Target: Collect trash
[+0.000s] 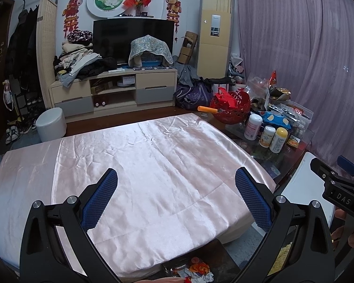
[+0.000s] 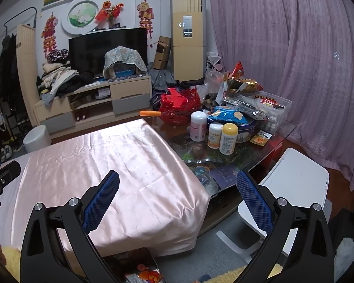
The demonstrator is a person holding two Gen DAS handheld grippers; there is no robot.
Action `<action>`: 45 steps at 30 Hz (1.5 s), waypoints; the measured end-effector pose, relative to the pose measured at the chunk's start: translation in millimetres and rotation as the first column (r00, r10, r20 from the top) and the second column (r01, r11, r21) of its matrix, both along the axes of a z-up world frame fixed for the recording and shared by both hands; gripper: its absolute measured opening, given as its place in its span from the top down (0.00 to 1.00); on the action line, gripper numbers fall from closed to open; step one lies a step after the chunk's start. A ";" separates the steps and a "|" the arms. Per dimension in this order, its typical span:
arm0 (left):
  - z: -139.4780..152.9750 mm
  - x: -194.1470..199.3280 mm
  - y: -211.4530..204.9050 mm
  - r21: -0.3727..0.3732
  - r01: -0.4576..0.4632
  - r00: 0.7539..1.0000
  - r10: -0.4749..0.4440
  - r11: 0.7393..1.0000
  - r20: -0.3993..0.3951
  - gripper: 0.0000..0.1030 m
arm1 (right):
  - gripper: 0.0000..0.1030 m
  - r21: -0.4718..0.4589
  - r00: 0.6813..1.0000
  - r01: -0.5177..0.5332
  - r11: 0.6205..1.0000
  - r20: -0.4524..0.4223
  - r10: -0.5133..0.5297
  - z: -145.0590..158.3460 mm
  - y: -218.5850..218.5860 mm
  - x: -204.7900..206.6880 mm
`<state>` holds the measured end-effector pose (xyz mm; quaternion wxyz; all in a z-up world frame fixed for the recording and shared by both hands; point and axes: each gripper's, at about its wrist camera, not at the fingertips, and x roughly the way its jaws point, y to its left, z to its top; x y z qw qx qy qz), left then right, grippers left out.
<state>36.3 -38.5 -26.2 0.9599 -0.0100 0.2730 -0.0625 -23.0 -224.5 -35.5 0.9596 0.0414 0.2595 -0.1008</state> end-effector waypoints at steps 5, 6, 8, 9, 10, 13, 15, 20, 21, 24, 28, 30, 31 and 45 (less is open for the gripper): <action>-3.4 1.4 0.2 -0.027 0.012 1.000 -0.013 1.000 -0.019 0.08 | 0.03 0.000 1.000 -0.005 1.000 -0.005 0.005 -0.9 -0.8 3.6; -4.5 1.3 -1.1 -0.021 0.011 1.000 -0.012 1.000 -0.019 0.08 | 0.03 0.000 1.000 -0.006 1.000 -0.007 0.006 -1.3 -1.0 4.3; -5.1 0.6 -3.3 -0.005 0.007 1.000 -0.007 1.000 -0.012 0.08 | 0.03 0.000 1.000 -0.007 1.000 -0.010 0.007 -2.2 -1.3 4.8; -5.3 0.2 -4.4 0.000 0.005 1.000 -0.005 1.000 -0.008 0.08 | 0.03 0.000 1.000 -0.007 1.000 -0.011 0.007 -3.3 -2.1 6.1; -5.2 -0.1 -4.9 0.006 0.001 1.000 -0.001 1.000 -0.004 0.08 | 0.03 0.000 1.000 -0.008 1.000 -0.012 0.008 -4.6 -3.7 8.2; -4.9 0.5 -8.2 0.050 -0.039 0.999 0.038 0.998 0.008 0.08 | 0.03 0.001 1.000 -0.008 1.000 -0.010 0.008 -4.7 -4.1 8.2; -4.8 1.4 -10.2 0.058 -0.027 1.000 0.026 0.998 0.011 0.08 | 0.03 0.003 1.000 -0.005 1.000 -0.009 0.005 -5.7 -5.8 8.7; -9.0 5.6 -12.0 0.059 -0.007 1.000 0.008 0.998 -0.007 0.08 | 0.03 0.013 1.000 0.002 1.000 -0.017 -0.002 -9.4 -12.4 12.1; -9.6 6.0 -12.1 0.058 -0.008 1.000 0.009 0.998 -0.008 0.08 | 0.03 0.014 1.000 0.002 1.000 -0.018 -0.002 -10.1 -12.8 12.3; -11.0 7.9 -11.6 0.053 -0.010 1.000 0.011 0.999 -0.012 0.08 | 0.03 0.014 1.000 0.001 1.000 -0.014 -0.001 -10.2 -13.3 12.5; -12.6 10.8 -9.0 0.049 -0.014 1.000 0.015 0.999 -0.014 0.08 | 0.03 0.001 1.000 -0.001 1.000 -0.002 0.001 -10.0 -13.7 14.5; -13.2 13.3 -6.1 0.043 -0.018 1.000 0.019 0.999 -0.017 0.08 | 0.03 -0.016 1.000 0.004 1.000 0.000 -0.004 -10.2 -15.8 17.8; -13.9 15.1 -4.5 0.040 -0.019 1.000 0.020 0.999 -0.019 0.08 | 0.03 -0.016 1.000 0.005 1.000 0.000 -0.005 -11.0 -17.7 18.9; -35.0 67.4 5.8 0.063 -0.042 0.997 0.046 0.997 -0.065 0.08 | 0.03 0.063 0.998 -0.013 0.998 -0.056 0.017 -37.7 -49.7 66.0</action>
